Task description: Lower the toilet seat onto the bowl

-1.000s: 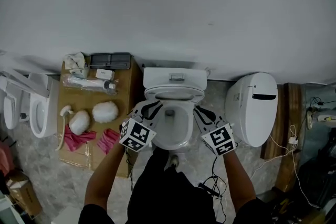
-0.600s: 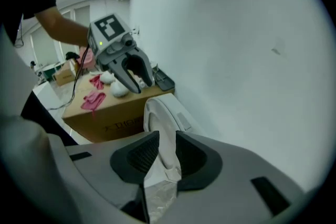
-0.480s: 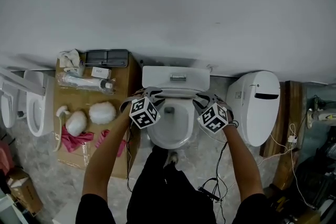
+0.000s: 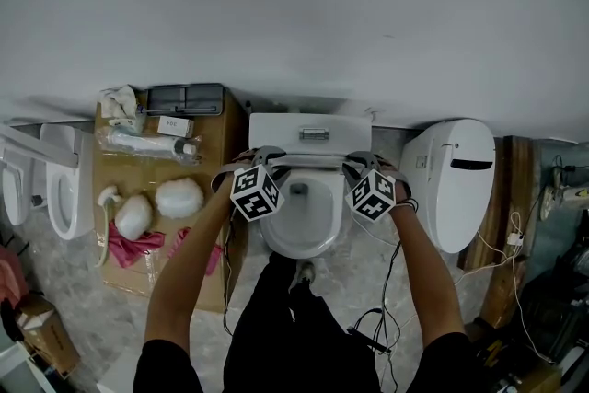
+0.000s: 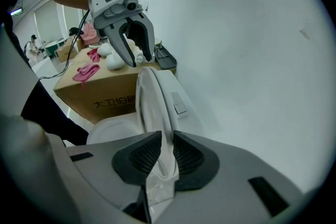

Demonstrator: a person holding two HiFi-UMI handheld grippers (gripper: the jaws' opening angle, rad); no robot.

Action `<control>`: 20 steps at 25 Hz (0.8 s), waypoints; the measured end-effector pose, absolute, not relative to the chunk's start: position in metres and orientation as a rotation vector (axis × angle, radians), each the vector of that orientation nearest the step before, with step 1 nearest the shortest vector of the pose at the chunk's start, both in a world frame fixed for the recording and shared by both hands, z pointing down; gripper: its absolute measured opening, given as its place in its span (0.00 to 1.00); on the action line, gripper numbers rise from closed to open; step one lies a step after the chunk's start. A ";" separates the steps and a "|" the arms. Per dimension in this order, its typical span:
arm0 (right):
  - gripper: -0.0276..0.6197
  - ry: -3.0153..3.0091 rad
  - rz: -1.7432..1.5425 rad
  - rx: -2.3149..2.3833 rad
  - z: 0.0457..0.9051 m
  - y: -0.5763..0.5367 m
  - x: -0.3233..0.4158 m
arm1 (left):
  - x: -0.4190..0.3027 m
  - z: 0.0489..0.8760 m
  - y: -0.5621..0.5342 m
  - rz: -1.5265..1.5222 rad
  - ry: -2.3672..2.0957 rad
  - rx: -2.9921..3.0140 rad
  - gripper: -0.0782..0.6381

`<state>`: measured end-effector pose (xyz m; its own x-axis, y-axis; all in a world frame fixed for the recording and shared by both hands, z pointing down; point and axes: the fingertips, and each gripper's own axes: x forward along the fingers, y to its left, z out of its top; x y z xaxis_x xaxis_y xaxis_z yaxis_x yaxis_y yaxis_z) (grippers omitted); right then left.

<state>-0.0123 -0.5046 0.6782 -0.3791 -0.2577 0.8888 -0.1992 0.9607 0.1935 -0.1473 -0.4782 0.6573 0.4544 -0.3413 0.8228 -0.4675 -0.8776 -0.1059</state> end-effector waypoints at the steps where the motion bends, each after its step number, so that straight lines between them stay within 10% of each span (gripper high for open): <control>1: 0.18 -1.971 -0.073 0.327 0.678 -0.505 -0.012 | -0.147 0.659 -0.478 1.410 -0.710 2.563 0.31; 20: 0.14 -1.999 -0.091 0.175 0.678 -0.452 -0.003 | -0.134 0.682 -0.434 1.576 -0.469 2.605 0.17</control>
